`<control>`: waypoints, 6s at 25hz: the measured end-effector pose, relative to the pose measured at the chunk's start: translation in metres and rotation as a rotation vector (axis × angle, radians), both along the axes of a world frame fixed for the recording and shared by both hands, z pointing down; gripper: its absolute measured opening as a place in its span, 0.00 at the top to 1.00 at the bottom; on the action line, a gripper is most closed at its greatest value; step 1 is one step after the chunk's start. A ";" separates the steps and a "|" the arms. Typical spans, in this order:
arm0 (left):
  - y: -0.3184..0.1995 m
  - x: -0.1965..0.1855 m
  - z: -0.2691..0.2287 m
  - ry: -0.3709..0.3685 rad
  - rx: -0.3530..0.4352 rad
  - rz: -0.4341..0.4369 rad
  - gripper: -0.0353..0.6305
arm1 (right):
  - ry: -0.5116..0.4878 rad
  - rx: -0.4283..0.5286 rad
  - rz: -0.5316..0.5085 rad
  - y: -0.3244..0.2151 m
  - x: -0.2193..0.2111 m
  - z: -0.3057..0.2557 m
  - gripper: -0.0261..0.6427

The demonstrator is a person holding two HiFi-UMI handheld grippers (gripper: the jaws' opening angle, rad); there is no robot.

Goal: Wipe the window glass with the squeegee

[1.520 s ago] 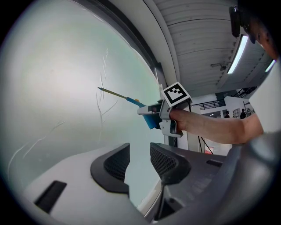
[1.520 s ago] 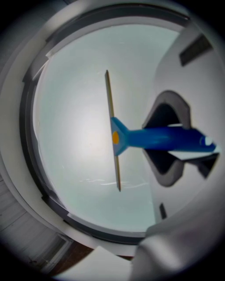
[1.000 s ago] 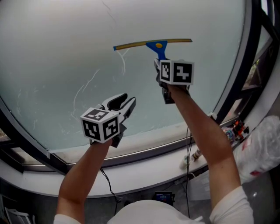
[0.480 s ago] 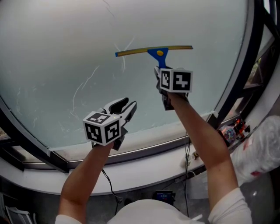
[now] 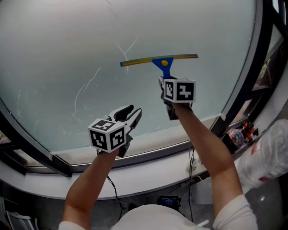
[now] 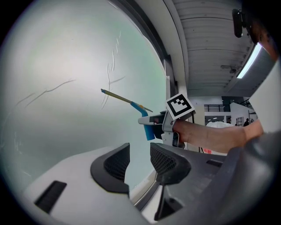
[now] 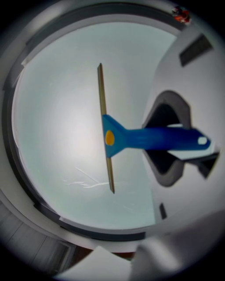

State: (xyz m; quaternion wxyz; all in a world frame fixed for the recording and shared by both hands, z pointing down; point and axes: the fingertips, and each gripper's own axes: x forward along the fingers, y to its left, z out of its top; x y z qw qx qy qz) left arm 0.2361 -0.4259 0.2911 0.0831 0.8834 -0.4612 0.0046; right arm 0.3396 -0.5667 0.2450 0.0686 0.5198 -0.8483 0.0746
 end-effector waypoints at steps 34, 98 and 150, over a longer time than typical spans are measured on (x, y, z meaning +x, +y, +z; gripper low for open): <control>-0.001 0.002 0.072 0.027 -0.113 -0.018 0.70 | 0.067 -0.145 -0.012 -0.003 0.002 0.112 0.74; -0.004 0.015 0.169 0.027 -0.278 -0.031 0.70 | 0.172 -0.363 -0.043 0.005 0.005 0.271 0.74; 0.009 0.015 0.263 0.071 -0.435 -0.066 0.70 | 0.254 -0.537 -0.055 0.021 0.011 0.411 0.74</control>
